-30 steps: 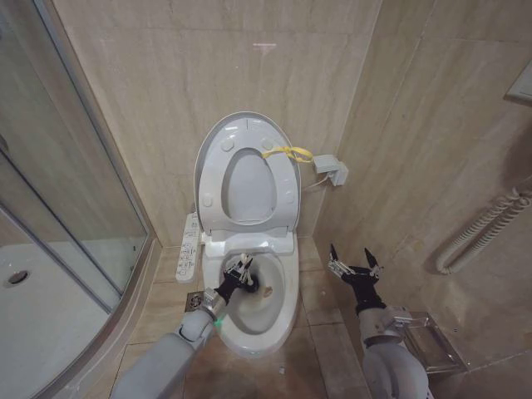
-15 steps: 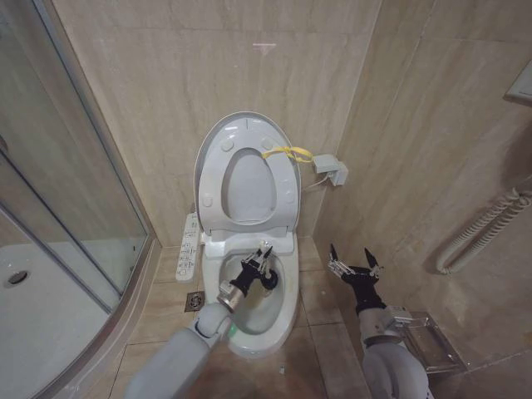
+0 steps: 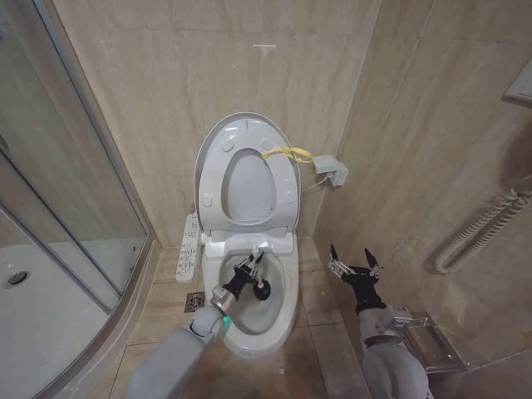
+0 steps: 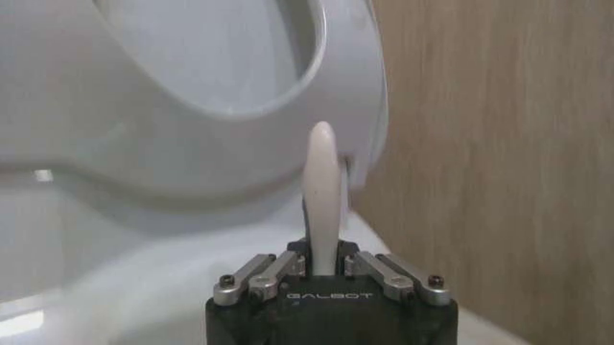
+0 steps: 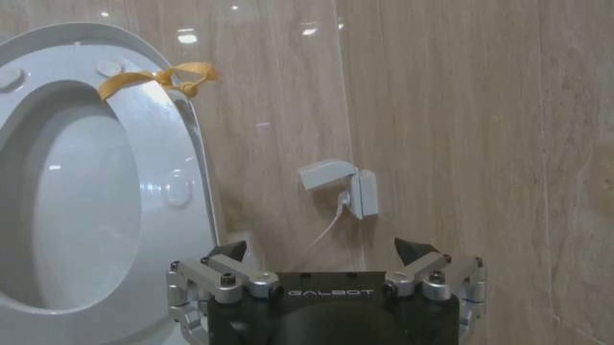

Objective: Open the toilet lid, clean the toilet bowl with a toilet brush, close the toilet lid, and flush.

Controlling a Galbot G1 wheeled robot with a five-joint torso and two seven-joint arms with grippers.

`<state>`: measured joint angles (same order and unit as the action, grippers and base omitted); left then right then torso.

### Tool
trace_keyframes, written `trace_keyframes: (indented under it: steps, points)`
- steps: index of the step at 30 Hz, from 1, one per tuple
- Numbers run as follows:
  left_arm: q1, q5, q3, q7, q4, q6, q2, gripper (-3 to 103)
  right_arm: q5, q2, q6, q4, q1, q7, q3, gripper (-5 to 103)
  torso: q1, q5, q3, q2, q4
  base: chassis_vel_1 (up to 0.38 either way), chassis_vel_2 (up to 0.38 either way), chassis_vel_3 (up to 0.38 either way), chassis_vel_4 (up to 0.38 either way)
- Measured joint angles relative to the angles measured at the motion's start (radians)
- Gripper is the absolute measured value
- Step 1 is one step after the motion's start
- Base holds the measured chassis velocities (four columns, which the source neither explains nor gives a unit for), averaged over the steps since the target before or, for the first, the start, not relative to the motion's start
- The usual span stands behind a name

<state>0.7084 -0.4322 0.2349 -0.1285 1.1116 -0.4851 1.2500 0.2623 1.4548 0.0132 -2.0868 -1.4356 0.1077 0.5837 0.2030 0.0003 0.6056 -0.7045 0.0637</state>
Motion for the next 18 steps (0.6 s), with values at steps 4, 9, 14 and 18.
trace_keyframes:
  steps: [4, 9, 14, 18]
  points:
    - [0.009, 0.013, 0.005, 0.014, 0.076, 0.003, 0.009, 17, 0.000, 0.000, 0.000, 0.000, 0.000, 0.000, 0.000, 100, 0.000, -0.0003, 0.000, 0.000, 0.0007, 0.000, 0.000, 0.000, 0.000]
    - [0.036, 0.022, 0.038, 0.024, 0.147, 0.017, 0.026, 17, 0.000, 0.000, 0.000, 0.000, 0.000, 0.000, 0.000, 100, 0.000, -0.0001, 0.000, 0.000, 0.0003, 0.000, 0.000, 0.000, 0.000]
    - [0.041, 0.036, 0.043, 0.020, 0.127, 0.013, 0.033, 17, 0.000, 0.000, 0.000, 0.000, 0.000, 0.000, 0.000, 100, 0.000, -0.0001, 0.000, 0.000, 0.0003, 0.000, 0.000, 0.000, 0.000]
    - [0.022, 0.041, 0.031, 0.009, 0.059, 0.005, 0.016, 17, 0.000, 0.000, 0.000, 0.000, 0.000, 0.000, 0.000, 100, 0.000, -0.0002, 0.000, 0.000, 0.0003, 0.000, 0.000, 0.000, 0.000]
